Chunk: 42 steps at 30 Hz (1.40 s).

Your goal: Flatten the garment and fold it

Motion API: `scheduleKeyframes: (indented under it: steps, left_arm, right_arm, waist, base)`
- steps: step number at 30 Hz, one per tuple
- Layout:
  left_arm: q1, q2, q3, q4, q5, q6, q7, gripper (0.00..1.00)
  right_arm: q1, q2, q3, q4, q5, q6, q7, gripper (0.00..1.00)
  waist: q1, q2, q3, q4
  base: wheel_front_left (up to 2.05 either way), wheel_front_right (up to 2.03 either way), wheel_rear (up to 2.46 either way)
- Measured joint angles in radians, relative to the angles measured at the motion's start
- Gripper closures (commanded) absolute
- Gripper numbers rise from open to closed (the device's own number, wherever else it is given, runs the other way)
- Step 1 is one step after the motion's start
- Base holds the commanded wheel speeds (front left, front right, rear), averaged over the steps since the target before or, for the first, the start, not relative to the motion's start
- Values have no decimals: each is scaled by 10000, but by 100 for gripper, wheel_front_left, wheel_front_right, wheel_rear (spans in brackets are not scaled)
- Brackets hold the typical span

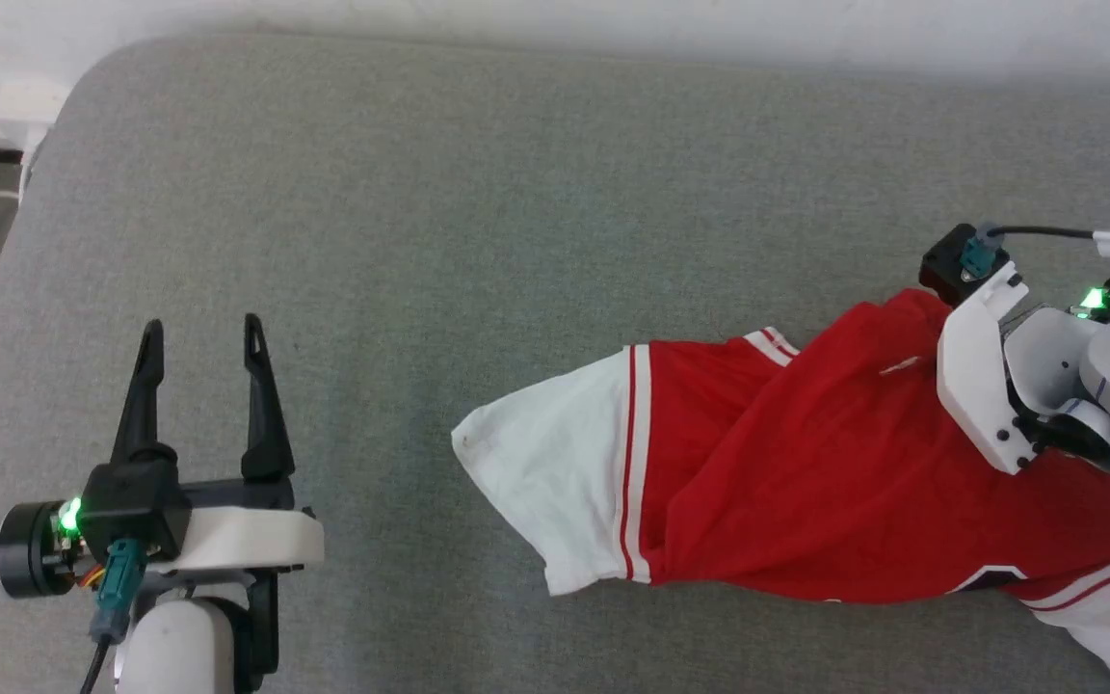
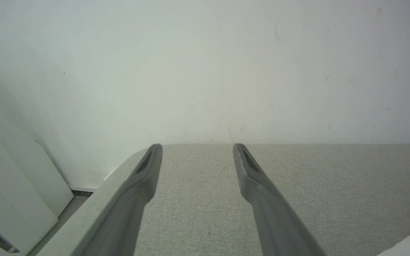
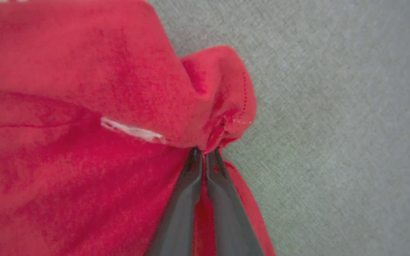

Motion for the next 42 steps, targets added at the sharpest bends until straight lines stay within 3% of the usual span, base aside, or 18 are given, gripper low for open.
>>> scheduleKeyframes:
  steps: [6, 12, 17, 23, 28, 34, 35, 36, 42]
  left_arm:
    - [318, 17, 48, 6, 0, 86, 0, 0]
    - [393, 12, -111, -69, 0, 88, 0, 0]
    - [299, -10, -353, -163, -69, 88, 0, 0]
    - [-192, -75, -612, -176, -244, 123, 0, 0]
    - [-468, -104, -685, -109, -372, 167, 0, 0]
    - [-521, -138, -673, 6, -428, 184, 0, 0]
    - [-520, -138, -652, 40, -428, 188, 0, 0]
    - [-520, -140, -629, 79, -426, 190, 0, 0]
    - [-455, -69, -418, 293, -336, 165, 0, 0]
  right_arm:
    - [-359, -186, 291, -257, 42, 2, -1714, 100]
    - [-1733, -222, 245, -391, -397, 2, -2508, 100]
    - [-2798, 794, 378, 222, -813, 2, -2502, 100]
    - [-3351, 2008, 761, 2199, -970, 4, -2146, 100]
    - [-3189, 2443, 1026, 3488, -713, 2, -1797, 100]
    - [-2819, 2600, 1200, 3977, -439, -35, -1540, 100]
    - [-2823, 2610, 1204, 3983, -426, -46, -1601, 62]
    - [-2817, 2615, 1216, 3985, -414, -59, -1783, 0]
    - [-2699, 2732, 1308, 3860, -171, -38, -3430, 0]
  waist:
    - [1, 0, -470, -250]
    - [-1, 0, -777, -304]
    - [0, 0, -579, -157]
    - [1, 0, 54, 206]
    - [2, 0, 641, 638]
    - [-1, 0, 1082, 1025]
    - [1, 0, 1094, 1034]
    - [1, 0, 1085, 1029]
    - [1, 0, 778, 855]
  base:
    - [0, 0, 0]
    - [0, 0, 0]
    - [0, 0, 0]
    - [0, 0, 0]
    - [0, 0, 0]
    - [0, 0, 0]
    - [0, 0, 0]
    - [0, 0, 0]
    - [0, 0, 0]
